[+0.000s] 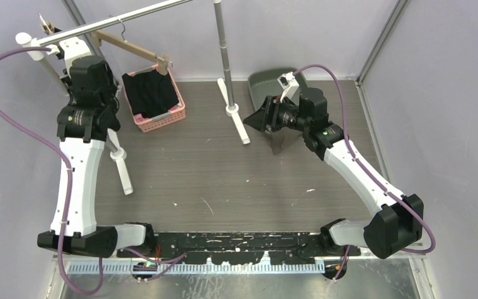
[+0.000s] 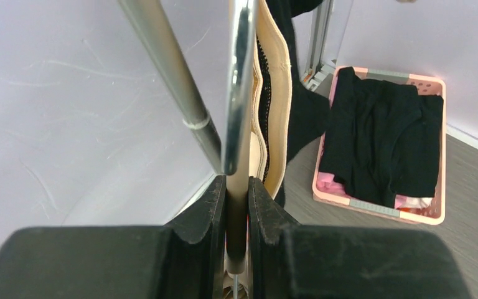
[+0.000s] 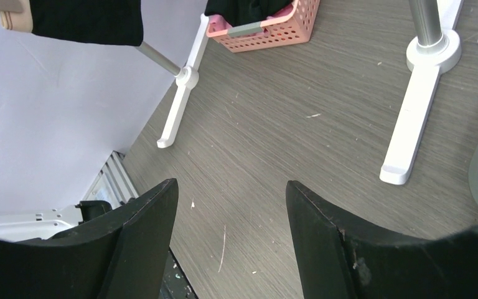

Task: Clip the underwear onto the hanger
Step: Place the hanger on the clothesline.

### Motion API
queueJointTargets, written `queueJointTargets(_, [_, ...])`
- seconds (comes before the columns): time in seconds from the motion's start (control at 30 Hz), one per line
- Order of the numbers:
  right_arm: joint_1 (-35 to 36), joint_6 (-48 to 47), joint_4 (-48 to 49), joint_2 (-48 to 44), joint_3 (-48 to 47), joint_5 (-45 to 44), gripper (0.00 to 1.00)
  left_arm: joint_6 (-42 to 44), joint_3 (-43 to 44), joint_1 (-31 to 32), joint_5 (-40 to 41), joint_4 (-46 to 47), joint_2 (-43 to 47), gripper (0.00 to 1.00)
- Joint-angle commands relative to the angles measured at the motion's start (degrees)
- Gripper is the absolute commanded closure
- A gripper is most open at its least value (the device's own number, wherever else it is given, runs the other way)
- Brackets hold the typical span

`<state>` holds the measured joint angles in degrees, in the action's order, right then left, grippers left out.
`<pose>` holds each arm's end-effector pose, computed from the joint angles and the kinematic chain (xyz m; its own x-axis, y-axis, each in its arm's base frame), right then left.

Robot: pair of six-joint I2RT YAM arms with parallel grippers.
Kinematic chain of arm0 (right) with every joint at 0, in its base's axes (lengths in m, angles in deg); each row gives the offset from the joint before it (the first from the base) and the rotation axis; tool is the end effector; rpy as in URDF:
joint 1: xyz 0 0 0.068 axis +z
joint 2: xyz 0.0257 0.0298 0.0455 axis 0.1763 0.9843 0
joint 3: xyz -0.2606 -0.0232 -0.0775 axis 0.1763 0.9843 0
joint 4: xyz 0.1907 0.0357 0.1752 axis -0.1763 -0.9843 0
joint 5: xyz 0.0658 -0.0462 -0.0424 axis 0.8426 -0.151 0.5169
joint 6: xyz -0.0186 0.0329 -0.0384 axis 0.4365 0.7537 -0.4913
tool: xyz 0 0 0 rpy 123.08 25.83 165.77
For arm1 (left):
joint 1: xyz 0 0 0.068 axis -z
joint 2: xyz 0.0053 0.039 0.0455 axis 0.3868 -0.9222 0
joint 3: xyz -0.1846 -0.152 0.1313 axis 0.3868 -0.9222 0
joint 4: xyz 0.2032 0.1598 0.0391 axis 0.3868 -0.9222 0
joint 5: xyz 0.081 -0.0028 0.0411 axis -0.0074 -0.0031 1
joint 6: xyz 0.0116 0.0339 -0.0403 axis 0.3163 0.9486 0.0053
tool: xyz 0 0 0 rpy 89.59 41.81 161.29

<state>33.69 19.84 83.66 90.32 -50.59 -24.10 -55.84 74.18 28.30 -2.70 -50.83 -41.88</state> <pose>0.2645 0.1351 0.3582 -0.5645 0.1680 -0.8082 -0.6107 0.5738 0.5458 0.2221 0.0042 0.4998 -0.2281 -0.0664 -0.9714 -0.6492 0.7539 0.1008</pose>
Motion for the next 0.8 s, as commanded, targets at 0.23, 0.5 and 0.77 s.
queueJointTargets(0.23, [0.29,0.05,2.89,0.32,-3.31,0.09,0.30,2.96,8.30,-4.24,-5.21,5.93,-7.24,1.00])
queueJointTargets(0.5, [0.29,0.72,4.81,1.47,-2.62,0.06,0.30,3.52,10.45,-5.28,-6.62,6.42,-7.70,1.00])
queueJointTargets(0.77, [0.47,1.69,6.92,2.55,-2.05,0.44,0.30,3.61,10.94,-5.32,-7.48,6.33,-7.02,1.00])
